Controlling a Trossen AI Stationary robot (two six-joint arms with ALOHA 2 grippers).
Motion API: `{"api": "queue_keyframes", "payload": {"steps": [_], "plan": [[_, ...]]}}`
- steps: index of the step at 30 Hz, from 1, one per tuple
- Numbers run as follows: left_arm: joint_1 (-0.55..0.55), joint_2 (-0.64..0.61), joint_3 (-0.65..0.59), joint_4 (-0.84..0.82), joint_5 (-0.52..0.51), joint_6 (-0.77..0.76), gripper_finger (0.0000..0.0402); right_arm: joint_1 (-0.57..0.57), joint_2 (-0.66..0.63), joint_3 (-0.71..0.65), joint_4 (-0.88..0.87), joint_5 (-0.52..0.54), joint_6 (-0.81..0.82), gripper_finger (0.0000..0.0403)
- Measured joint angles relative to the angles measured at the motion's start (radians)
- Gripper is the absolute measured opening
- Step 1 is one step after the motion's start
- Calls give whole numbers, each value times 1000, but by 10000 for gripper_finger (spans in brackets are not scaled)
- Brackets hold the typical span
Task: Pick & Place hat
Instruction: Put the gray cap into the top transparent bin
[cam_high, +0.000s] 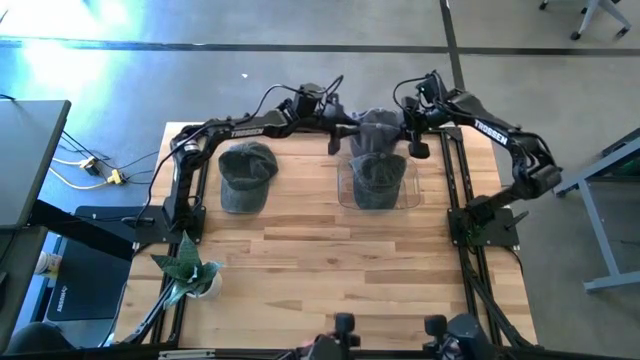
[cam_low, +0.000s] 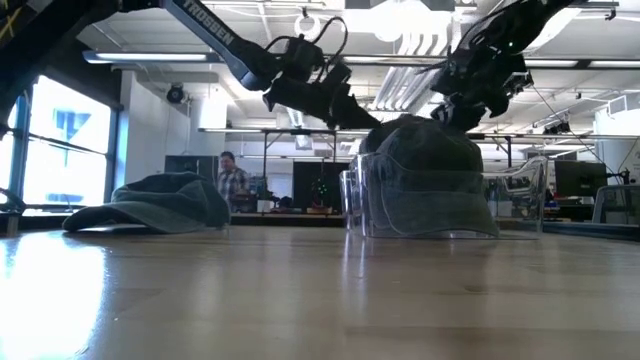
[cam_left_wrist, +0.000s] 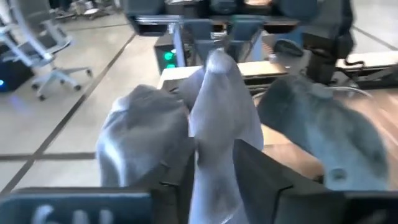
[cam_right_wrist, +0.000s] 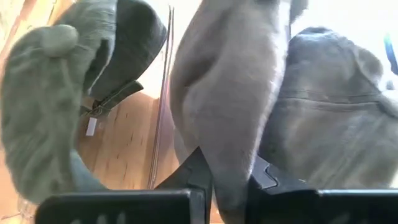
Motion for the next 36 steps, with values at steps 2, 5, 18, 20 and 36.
{"api": "queue_keyframes", "payload": {"steps": [2, 5, 18, 20, 36], "plan": [[12, 0, 0, -10, -14, -9, 131, 0, 16, 0, 11, 4, 15, 38], [24, 0, 0, -45, -72, -13, 158, -4, 32, 0, 43, 26, 69, 30], [23, 0, 0, -78, -154, -162, 168, -96, 38, 0, 91, -128, 326, 123], [23, 0, 0, -78, -167, -184, 164, -113, 38, 0, 91, -120, 364, 151], [45, 30, 0, -80, -281, -471, 80, -135, 25, 0, 143, 97, 687, 195]]}}
